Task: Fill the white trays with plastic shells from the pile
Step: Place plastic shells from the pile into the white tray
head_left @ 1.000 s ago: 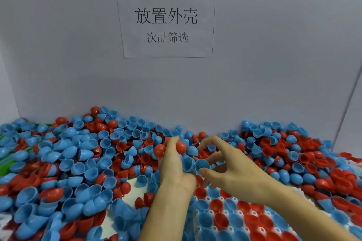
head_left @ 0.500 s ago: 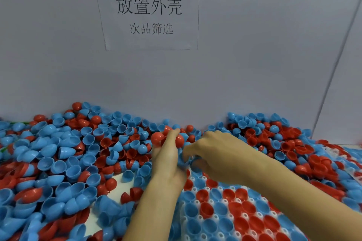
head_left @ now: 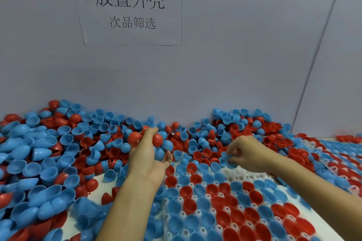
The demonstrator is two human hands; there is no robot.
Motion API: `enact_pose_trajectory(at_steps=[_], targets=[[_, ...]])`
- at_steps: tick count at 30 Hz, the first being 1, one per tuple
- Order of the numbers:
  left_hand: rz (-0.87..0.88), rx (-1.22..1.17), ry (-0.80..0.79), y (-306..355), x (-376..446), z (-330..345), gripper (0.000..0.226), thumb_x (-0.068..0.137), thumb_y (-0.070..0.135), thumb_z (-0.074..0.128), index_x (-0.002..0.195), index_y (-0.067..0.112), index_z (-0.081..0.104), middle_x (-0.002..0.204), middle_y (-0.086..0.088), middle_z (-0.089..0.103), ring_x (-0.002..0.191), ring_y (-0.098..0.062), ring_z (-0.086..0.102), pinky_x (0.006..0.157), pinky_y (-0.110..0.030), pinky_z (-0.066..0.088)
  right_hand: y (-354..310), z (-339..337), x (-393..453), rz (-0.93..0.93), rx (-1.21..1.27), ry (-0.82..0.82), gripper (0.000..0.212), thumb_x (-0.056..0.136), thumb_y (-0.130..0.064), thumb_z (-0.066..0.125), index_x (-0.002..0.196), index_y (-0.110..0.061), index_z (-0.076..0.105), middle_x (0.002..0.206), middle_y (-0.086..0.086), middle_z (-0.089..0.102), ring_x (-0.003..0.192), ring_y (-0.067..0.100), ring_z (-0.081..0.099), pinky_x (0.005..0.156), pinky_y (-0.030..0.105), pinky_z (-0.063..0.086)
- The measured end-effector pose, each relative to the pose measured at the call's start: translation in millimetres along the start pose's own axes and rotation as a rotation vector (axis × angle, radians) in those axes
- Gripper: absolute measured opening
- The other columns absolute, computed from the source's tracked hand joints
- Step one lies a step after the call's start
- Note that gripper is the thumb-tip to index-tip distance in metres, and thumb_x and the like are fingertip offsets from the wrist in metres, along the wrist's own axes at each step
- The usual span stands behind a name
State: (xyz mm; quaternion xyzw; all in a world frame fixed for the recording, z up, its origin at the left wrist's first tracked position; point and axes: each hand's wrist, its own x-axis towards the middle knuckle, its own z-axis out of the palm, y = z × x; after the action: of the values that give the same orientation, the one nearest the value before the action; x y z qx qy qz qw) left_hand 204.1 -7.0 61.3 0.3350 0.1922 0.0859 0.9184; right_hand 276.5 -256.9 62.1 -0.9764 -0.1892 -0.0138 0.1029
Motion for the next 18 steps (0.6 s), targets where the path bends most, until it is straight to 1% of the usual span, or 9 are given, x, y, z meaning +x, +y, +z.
enact_pose_trajectory(at_steps=[2,3,4,7,10,13,15,17,18], targets=[[-0.007,-0.012,-0.001,0,-2,1,0.017,0.087,0.019,0.072,0.101,0.016,0.062,0.1,-0.006,0.064,0.081,-0.018,0.058,0.056,-0.029,0.047,6,12,1,0.038,0.011,-0.052,0.02,0.089,-0.022,0.074,0.107,-0.014,0.075,0.094,-0.007,0.069,0.082,0.006,0.063,0.072,0.017,0.052],[-0.01,-0.018,-0.005,0,-3,1,0.017,0.087,0.018,0.072,0.101,0.016,0.062,0.1,-0.006,0.063,0.081,-0.018,0.058,0.056,-0.029,0.048,9,18,1,0.049,0.015,-0.072,0.021,0.088,-0.023,0.073,0.107,-0.014,0.075,0.1,-0.004,0.07,0.087,0.009,0.064,0.076,0.02,0.053],[-0.013,-0.022,-0.012,0,-3,1,0.016,0.087,0.018,0.072,0.099,0.015,0.063,0.099,-0.006,0.063,0.082,-0.018,0.058,0.056,-0.029,0.048,11,24,1,0.053,0.014,-0.085,0.021,0.088,-0.022,0.073,0.108,-0.014,0.074,0.102,-0.005,0.069,0.089,0.01,0.063,0.076,0.02,0.052],[-0.019,-0.034,-0.047,2,-6,1,0.012,0.087,0.018,0.072,0.095,0.015,0.064,0.098,-0.007,0.062,0.083,-0.018,0.057,0.054,-0.028,0.048,16,37,-1,0.061,0.01,-0.085,0.021,0.087,-0.018,0.072,0.108,-0.016,0.074,0.097,-0.007,0.063,0.085,0.007,0.058,0.071,0.018,0.049],[-0.022,-0.032,-0.079,3,-9,3,0.009,0.088,0.018,0.071,0.091,0.015,0.064,0.096,-0.007,0.062,0.082,-0.018,0.057,0.052,-0.027,0.048,18,37,-2,0.048,0.008,-0.089,0.022,0.087,-0.02,0.072,0.11,-0.017,0.074,0.108,-0.006,0.066,0.093,0.006,0.059,0.08,0.02,0.053],[-0.04,-0.029,-0.109,4,-13,4,0.01,0.087,0.018,0.071,0.092,0.013,0.064,0.094,-0.007,0.062,0.079,-0.018,0.056,0.05,-0.026,0.048,17,32,-1,0.025,0.002,-0.123,0.023,0.089,-0.022,0.071,0.112,-0.02,0.074,0.112,-0.007,0.067,0.095,0.005,0.059,0.082,0.022,0.053],[-0.053,-0.03,-0.128,4,-15,4,0.009,0.087,0.018,0.071,0.09,0.012,0.064,0.091,-0.007,0.061,0.078,-0.018,0.055,0.048,-0.025,0.047,17,29,-2,0.014,-0.01,-0.138,0.023,0.089,-0.025,0.071,0.112,-0.026,0.073,0.104,-0.012,0.062,0.09,0.004,0.057,0.078,0.022,0.052],[-0.062,-0.025,-0.136,4,-16,5,0.009,0.088,0.018,0.071,0.088,0.011,0.065,0.089,-0.007,0.061,0.077,-0.019,0.055,0.047,-0.024,0.047,13,24,-3,-0.007,-0.024,-0.132,0.022,0.089,-0.026,0.07,0.111,-0.031,0.07,0.092,-0.018,0.052,0.079,0.001,0.05,0.067,0.017,0.043],[-0.064,-0.02,-0.137,4,-16,5,0.008,0.088,0.018,0.07,0.088,0.011,0.065,0.089,-0.008,0.062,0.077,-0.019,0.055,0.046,-0.024,0.047,10,21,-4,-0.018,-0.028,-0.103,0.021,0.09,-0.026,0.069,0.11,-0.032,0.068,0.087,-0.017,0.051,0.073,0.001,0.049,0.062,0.017,0.04]])
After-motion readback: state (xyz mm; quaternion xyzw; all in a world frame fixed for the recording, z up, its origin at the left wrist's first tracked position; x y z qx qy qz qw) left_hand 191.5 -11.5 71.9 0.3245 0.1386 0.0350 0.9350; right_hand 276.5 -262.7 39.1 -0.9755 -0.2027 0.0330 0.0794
